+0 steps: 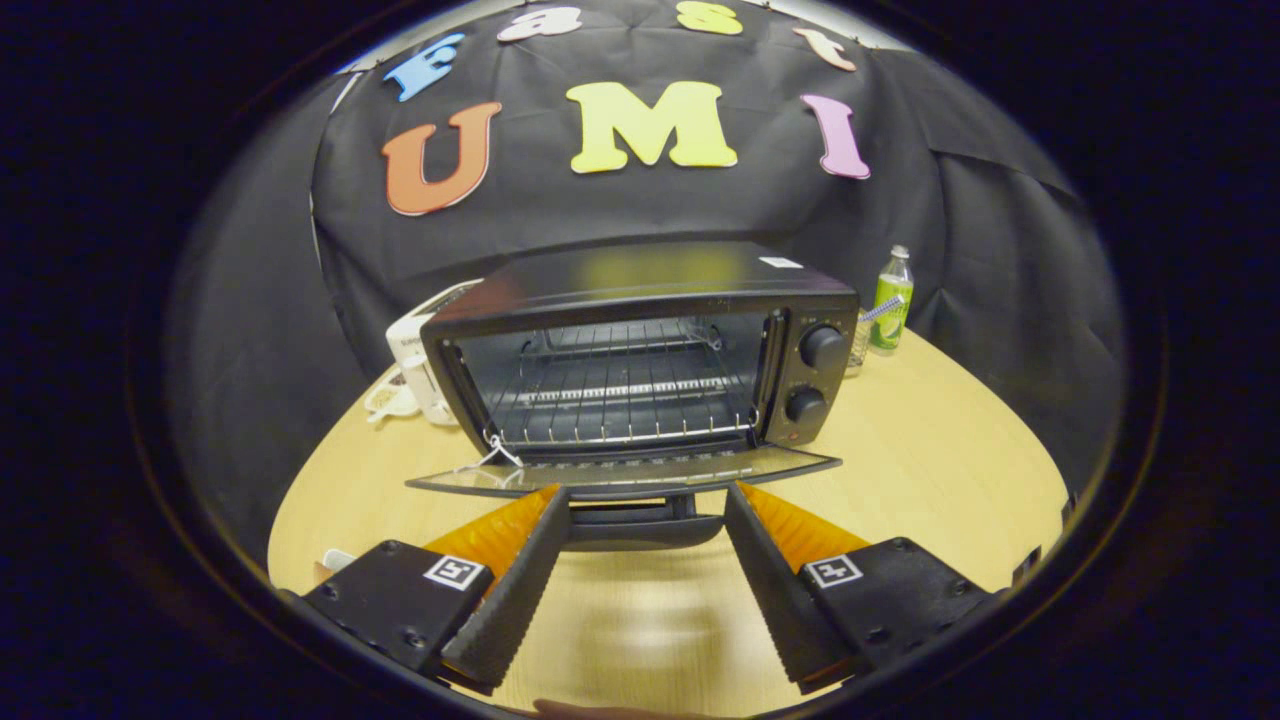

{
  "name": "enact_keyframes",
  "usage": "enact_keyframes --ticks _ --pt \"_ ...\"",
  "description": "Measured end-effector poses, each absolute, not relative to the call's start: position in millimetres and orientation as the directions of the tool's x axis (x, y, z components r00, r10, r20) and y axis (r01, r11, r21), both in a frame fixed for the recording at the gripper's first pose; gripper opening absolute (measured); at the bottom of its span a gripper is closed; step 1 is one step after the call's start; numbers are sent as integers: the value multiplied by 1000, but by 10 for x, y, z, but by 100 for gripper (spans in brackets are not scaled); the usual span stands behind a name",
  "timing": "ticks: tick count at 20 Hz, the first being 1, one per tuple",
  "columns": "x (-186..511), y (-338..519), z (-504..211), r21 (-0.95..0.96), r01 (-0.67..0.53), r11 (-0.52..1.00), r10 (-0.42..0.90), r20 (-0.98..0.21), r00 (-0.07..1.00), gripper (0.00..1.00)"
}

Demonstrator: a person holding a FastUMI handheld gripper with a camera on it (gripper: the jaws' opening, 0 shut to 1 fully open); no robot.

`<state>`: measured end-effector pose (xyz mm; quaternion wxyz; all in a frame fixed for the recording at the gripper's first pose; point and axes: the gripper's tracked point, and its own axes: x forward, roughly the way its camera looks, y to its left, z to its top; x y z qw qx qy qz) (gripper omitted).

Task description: Open the toaster oven, put the food inside, and close the toaster oven door.

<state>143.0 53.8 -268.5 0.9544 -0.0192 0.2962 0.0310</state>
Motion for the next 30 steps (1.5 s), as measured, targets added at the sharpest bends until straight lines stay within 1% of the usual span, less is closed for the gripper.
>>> enact_keyframes --ticks 4,7,11,14,17,19,21,23,25,27,30 --pt "1332 510 -2849 -24 -64 998 36 -622 782 100" --pt "1235 492 -3042 -3 -46 999 32 -679 733 100" --pt "1058 568 -3194 114 -30 993 106 -754 648 99" --pt "1044 655 -3063 184 -34 982 164 -755 635 99" --pt "940 851 -2915 247 -97 964 253 -745 618 99" --pt "779 1013 -2894 300 -150 942 331 -762 557 99" --pt "635 1244 -2864 403 -182 897 438 -757 484 99" --pt "458 1486 -2814 520 -193 832 552 -737 390 98" --pt "309 1691 -2803 600 -193 776 629 -718 297 98" --pt "210 1838 -2826 637 -202 744 668 -707 232 97" --pt "72 2056 -2874 661 -217 719 694 -700 167 95"
